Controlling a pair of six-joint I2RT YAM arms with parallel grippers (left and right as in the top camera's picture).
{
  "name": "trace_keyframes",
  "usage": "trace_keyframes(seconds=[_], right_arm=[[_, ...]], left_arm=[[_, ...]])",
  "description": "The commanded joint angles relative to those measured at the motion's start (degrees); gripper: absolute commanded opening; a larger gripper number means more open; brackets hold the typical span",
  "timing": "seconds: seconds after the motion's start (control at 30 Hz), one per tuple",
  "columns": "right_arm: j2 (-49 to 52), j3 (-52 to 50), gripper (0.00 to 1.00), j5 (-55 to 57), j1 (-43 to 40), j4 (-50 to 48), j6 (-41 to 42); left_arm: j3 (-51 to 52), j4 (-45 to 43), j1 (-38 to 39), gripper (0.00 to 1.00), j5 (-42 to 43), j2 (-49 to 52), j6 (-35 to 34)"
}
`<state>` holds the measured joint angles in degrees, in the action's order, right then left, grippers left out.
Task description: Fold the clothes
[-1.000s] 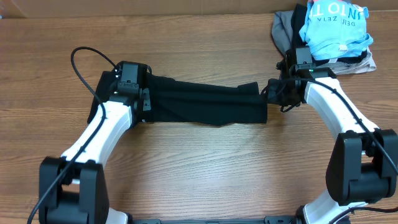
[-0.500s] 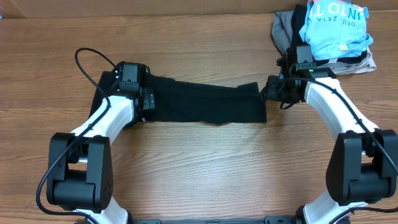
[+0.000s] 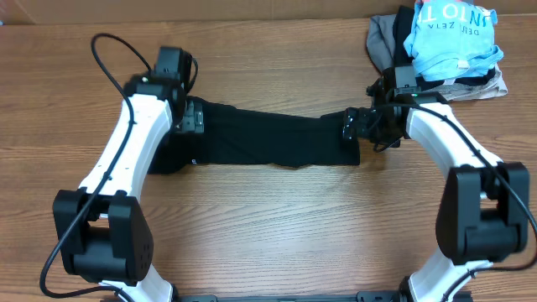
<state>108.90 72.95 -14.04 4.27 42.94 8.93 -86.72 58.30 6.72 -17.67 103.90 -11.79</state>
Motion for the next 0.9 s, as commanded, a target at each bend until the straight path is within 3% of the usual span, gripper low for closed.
trace_keyframes(seconds=[0.0, 0.17, 0.2, 0.3, 0.47, 0.87], right_arm=[[2.8, -0.4, 0.88, -3.2, 0.7, -1.2, -0.5], [5.4, -0.4, 0.80, -3.5, 2.7, -2.2, -0.4], [5.9, -0.4, 0.74, -3.7, 3.2, -2.4, -0.4], [6.3, -0.4, 0.56, -3.8, 4.6, -2.6, -0.4], [6.3, -0.4, 0.04, -2.5, 4.6, -2.3, 3.1], [0.3, -0.1, 0.04, -2.6, -9.4, 7.3, 0.2]], left_arm=[[-4.5, 2.2, -1.2, 1.00, 4.1, 0.3, 0.2], [-5.4, 2.8, -2.8, 1.00, 7.7, 0.3, 0.1], [-5.4, 3.0, -3.3, 1.00, 8.7, 0.3, 0.1], [-5.4, 3.2, -4.2, 1.00, 9.8, 0.3, 0.1], [-5.4, 3.3, -4.6, 1.00, 9.8, 0.3, 0.1], [-5.4, 4.0, -4.6, 1.00, 9.1, 0.3, 0.0]])
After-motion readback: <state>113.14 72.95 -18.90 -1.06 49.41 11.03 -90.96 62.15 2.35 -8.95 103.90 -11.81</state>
